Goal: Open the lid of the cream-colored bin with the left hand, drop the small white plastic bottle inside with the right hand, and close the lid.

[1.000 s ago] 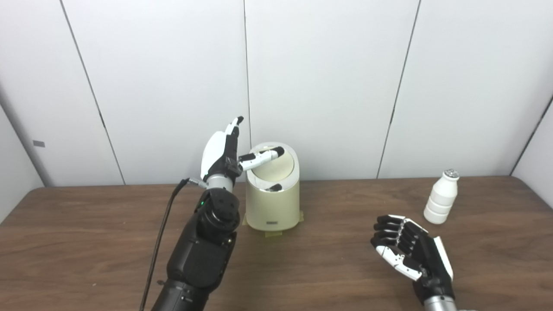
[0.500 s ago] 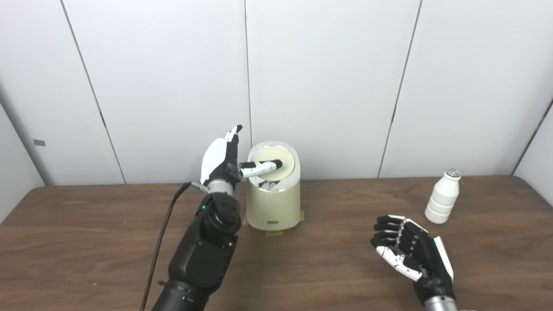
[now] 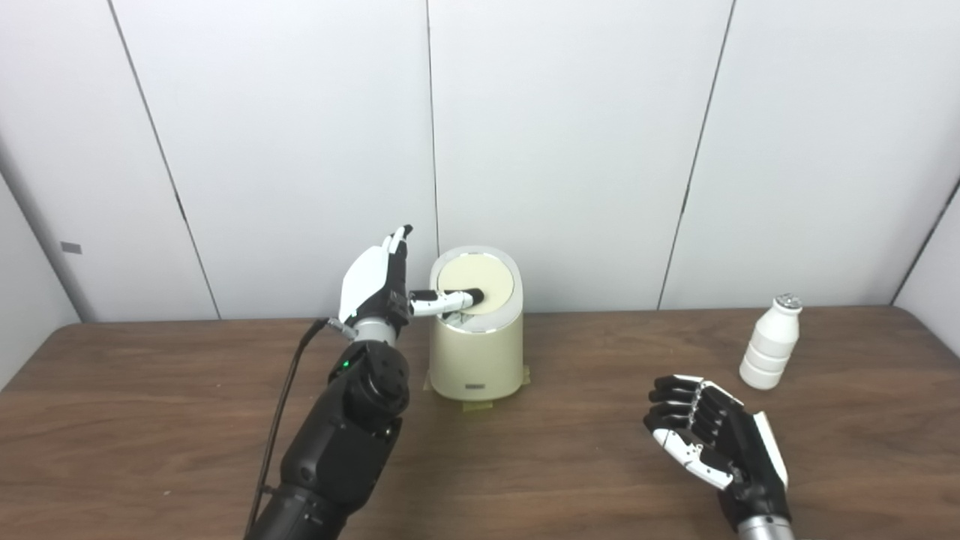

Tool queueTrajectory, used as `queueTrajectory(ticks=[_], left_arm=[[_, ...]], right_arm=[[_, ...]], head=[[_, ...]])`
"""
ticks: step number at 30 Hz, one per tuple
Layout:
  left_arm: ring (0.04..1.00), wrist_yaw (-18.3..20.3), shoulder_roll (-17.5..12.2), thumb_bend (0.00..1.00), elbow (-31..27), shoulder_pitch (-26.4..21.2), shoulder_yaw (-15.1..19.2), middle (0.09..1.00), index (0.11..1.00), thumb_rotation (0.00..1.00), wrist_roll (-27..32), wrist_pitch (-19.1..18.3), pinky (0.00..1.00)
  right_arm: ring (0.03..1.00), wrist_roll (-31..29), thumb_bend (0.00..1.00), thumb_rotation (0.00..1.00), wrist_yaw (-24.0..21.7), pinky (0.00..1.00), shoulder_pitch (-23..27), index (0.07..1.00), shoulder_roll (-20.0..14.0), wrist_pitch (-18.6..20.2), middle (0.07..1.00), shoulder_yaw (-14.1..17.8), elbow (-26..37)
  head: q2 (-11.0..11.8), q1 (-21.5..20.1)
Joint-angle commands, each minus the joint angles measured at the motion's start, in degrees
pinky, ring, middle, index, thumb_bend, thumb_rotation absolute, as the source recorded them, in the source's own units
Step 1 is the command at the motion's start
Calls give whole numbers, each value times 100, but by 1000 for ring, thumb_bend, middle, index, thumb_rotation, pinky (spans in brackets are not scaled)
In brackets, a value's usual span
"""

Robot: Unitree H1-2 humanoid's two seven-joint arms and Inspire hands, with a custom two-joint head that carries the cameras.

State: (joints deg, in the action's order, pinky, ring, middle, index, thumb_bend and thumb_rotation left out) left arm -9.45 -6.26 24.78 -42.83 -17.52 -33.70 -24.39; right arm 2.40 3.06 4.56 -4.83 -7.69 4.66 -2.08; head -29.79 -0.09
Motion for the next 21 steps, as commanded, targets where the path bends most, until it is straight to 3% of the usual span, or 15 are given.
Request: queueTrajectory(ticks=[1,9,12,14,16,18,21], left_arm=[[1000,-115,-175,970,4,-314,-318,1000,1000,99,-588,-5,1000],[1000,-254,-442,993,11,-283,-1077,1000,1000,148,-1684,-32,1000],[1000,-331,-473,979,-1,-244,-1147,1000,1000,168,-1828,100,1000],[1000,-393,-429,898,-12,-201,-1036,1000,1000,294,-1724,217,1000],[1000,-468,-353,697,-20,-155,-870,1000,1000,693,-1561,321,1000],[1000,-519,-278,674,-25,-112,-684,1000,1000,936,-1380,450,1000],[1000,-674,-125,678,-12,-54,-320,1000,1000,994,-1005,685,1000]], right_arm=[[568,-17,244,18,25,494,-207,598,158,-29,602,-71,-97],[571,41,244,45,30,497,-207,600,154,-22,604,-79,-93],[572,60,245,52,43,500,-215,604,169,56,604,-80,-46],[571,75,246,59,40,499,-215,605,168,58,605,-85,-36],[569,61,245,52,29,495,-218,606,171,91,606,-80,-24],[572,46,247,61,17,500,-211,610,164,77,609,-75,-48],[571,86,244,49,21,495,-193,607,141,-1,606,-84,-104]], head=[[-9,-4],[-27,-8],[-36,-11],[-31,-18],[-30,-13],[-23,6],[-13,12]])
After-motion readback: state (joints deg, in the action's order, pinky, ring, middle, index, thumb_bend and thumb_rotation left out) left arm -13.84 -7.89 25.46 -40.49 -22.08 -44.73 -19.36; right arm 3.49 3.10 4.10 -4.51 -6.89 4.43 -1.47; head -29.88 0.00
